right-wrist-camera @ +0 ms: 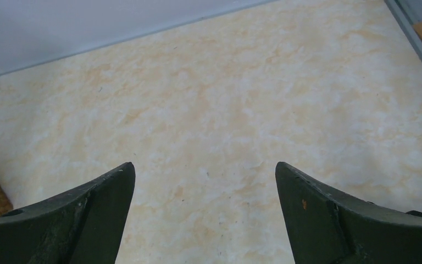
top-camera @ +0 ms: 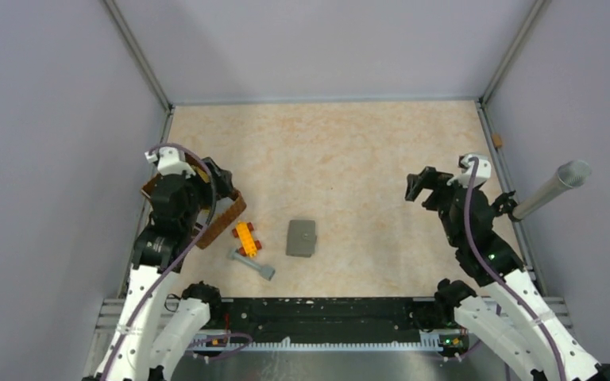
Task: Put the credit cards into the card holder
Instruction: Reset both arms
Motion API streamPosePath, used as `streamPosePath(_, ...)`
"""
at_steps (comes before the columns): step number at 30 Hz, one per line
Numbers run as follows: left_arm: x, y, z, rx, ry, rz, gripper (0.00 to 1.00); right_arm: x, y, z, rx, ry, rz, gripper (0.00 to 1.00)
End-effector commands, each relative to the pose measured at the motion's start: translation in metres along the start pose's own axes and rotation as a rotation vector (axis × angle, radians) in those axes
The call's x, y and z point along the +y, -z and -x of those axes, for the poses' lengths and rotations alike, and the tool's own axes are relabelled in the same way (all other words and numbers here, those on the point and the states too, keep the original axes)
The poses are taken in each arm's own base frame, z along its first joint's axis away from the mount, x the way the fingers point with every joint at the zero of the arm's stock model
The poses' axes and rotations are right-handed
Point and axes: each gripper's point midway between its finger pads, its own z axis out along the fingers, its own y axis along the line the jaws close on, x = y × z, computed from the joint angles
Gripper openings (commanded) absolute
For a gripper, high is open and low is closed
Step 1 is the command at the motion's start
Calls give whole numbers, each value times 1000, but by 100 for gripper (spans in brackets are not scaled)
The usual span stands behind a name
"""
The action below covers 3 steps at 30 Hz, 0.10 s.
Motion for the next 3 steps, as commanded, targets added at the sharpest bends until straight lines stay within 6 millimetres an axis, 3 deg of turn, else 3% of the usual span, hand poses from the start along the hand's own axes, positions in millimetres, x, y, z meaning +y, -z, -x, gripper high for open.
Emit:
streamPosePath(1, 16, 8, -8, -12, -63, 35, 99, -12, -3, -2, 1, 39, -60, 96)
streamPosePath(3, 18, 9, -10, -23, -67, 38, 99, -11, -4, -2, 5, 37, -61, 97)
